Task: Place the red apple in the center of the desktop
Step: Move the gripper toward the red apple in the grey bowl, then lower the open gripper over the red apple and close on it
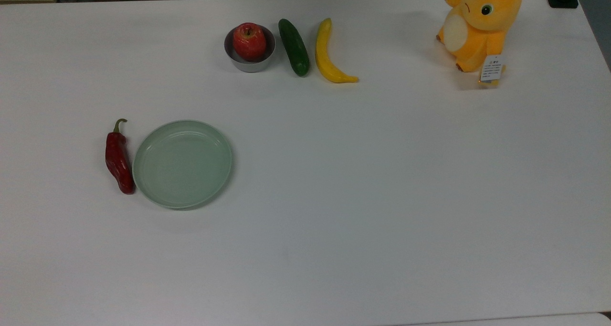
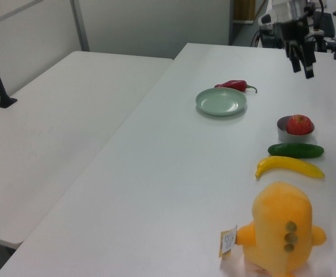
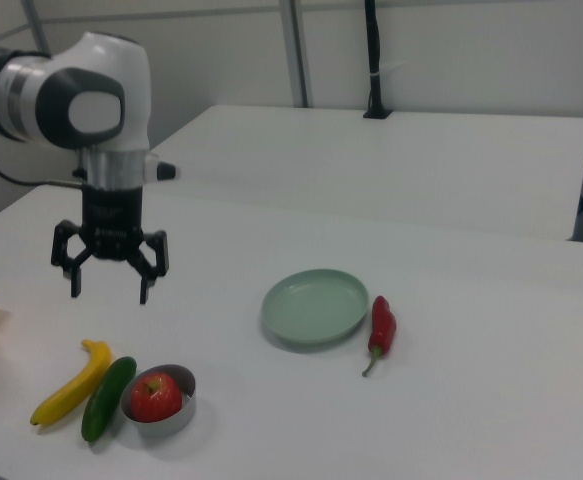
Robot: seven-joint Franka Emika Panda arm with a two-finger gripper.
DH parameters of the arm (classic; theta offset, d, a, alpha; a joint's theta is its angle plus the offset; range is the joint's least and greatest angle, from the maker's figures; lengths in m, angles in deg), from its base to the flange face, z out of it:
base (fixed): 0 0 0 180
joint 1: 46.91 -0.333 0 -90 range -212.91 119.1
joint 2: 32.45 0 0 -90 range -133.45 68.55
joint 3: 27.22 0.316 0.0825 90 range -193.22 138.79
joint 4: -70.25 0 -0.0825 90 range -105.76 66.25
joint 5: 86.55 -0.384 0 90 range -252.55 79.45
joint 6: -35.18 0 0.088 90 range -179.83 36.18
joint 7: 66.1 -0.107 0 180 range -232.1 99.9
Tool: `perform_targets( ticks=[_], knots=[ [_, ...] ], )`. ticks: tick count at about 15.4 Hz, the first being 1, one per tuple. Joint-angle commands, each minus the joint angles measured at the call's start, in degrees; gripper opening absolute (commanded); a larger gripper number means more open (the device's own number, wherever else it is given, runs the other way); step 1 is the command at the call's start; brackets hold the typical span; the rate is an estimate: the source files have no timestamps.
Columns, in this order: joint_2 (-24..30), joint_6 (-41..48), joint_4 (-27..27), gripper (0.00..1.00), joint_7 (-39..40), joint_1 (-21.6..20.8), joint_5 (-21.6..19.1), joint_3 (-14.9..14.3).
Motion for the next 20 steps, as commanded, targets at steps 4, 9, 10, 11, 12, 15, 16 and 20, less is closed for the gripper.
perform_targets(
  ticks=[4,9,10,11,12,15,16,20],
  knots=[
    [2.7,-10.7,-13.1,1.00,0.8,-1.2,3.9,-0.1],
    [2.7,-20.6,-19.6,1.00,0.6,-1.2,7.4,0.1],
    [2.7,-22.6,-20.5,1.00,0.6,-1.2,8.7,0.2],
    [2.8,-25.0,-21.6,1.00,0.6,-1.2,9.3,0.2],
    [2.7,-27.5,-22.9,1.00,0.7,-1.2,9.7,0.1],
    [2.8,-32.2,-26.1,0.99,0.6,-1.3,11.9,0.4],
    [2.7,-33.3,-27.0,0.99,0.6,-1.3,12.2,0.6],
    [2.7,-37.8,-29.6,0.87,0.5,-1.3,14.6,1.2]
  ],
)
